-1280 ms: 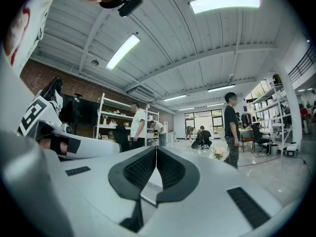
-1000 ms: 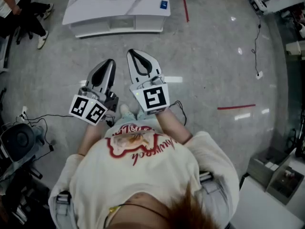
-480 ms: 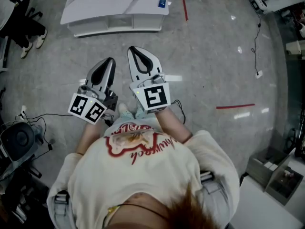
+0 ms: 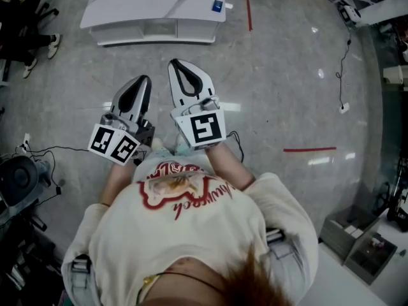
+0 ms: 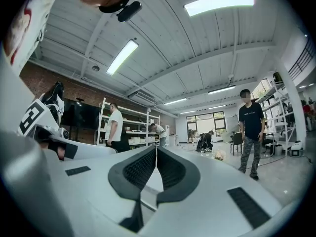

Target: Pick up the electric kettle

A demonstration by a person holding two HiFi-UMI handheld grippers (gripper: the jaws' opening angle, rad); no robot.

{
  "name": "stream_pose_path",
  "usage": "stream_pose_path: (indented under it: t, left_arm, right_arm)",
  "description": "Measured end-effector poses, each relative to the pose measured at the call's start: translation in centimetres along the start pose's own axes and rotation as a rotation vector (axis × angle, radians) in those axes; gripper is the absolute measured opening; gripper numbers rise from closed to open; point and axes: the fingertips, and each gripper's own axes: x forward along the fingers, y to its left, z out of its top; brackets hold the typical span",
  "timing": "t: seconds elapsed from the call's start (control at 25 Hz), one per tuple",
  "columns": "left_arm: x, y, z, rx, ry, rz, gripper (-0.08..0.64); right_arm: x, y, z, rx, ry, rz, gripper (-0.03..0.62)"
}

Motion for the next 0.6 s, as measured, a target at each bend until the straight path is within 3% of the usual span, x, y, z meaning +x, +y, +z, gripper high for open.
stream_pose_path:
  t: [0.32, 0.6]
  left_arm:
    - [0.3, -0.4, -1.0, -0.007, -0.015, 0.047, 0.014]
    - [3.2, 2.0, -0.5, 0.0, -0.011, 0.028, 0.012]
  right_arm:
    - [-0.2, -1.6, -0.8, 0.017, 0.002, 0.021, 0.018]
    - [2.6, -3.6, -1.1, 0.006, -0.007, -0.001, 0.018]
